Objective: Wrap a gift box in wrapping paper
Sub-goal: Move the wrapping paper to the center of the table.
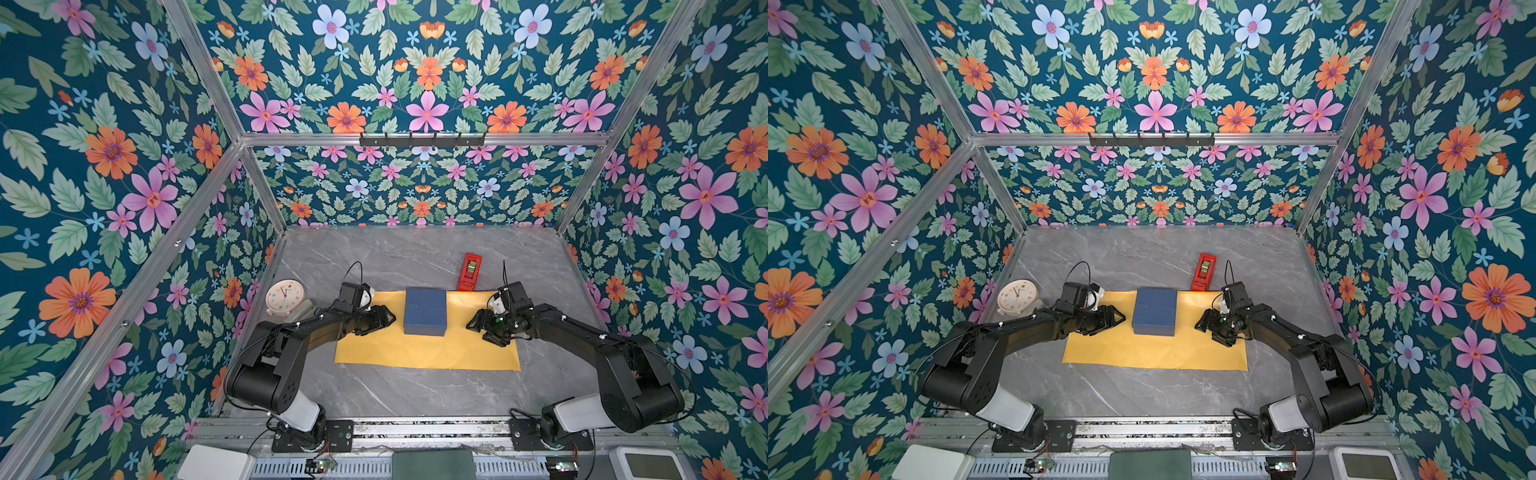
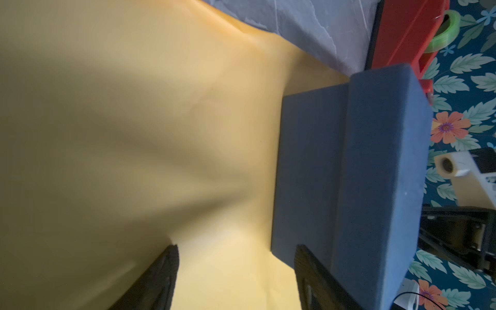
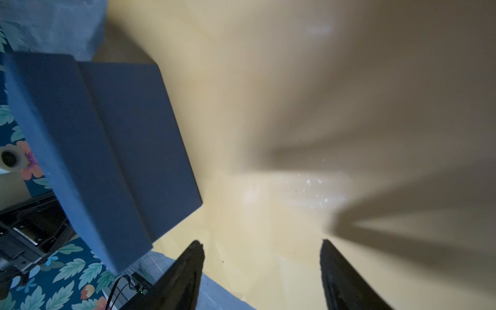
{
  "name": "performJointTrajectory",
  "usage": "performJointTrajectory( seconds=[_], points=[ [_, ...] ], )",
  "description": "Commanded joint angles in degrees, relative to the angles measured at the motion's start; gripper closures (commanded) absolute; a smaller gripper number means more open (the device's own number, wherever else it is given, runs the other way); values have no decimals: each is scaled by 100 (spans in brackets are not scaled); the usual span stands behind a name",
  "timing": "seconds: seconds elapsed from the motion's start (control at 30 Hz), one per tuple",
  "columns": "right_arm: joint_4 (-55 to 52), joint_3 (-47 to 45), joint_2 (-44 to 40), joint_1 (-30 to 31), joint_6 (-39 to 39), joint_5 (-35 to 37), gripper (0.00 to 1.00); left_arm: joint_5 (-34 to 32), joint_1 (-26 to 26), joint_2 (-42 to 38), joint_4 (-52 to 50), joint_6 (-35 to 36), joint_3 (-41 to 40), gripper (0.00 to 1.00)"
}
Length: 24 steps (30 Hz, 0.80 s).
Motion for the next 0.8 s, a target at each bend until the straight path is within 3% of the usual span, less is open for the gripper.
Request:
performJointTrajectory(
  seconds=[0.0, 0.23, 0.4, 0.53, 0.63, 0.77],
  points=[
    [-245, -240, -89, -3, -7, -144, 32, 57, -7, -207, -434, -181, -354, 28],
    [-472, -934, -801, -2, 325, -285, 35, 169, -118, -934, -465, -615, -1075, 28],
    [-924, -710, -1044, -3, 70, 226, 35, 315, -282, -1366, -544, -880, -1262, 28],
    [-1145, -18, -997, -3, -440, 372, 35, -3, -286, -1615, -908, -749, -671, 26],
    [-378, 23, -1113, 23, -254, -106, 34, 17, -281, -1610, -362, -920, -228, 24],
    [447, 117, -479, 83, 114, -452, 36, 335, -304, -745, 530, -908, 424, 23]
  ],
)
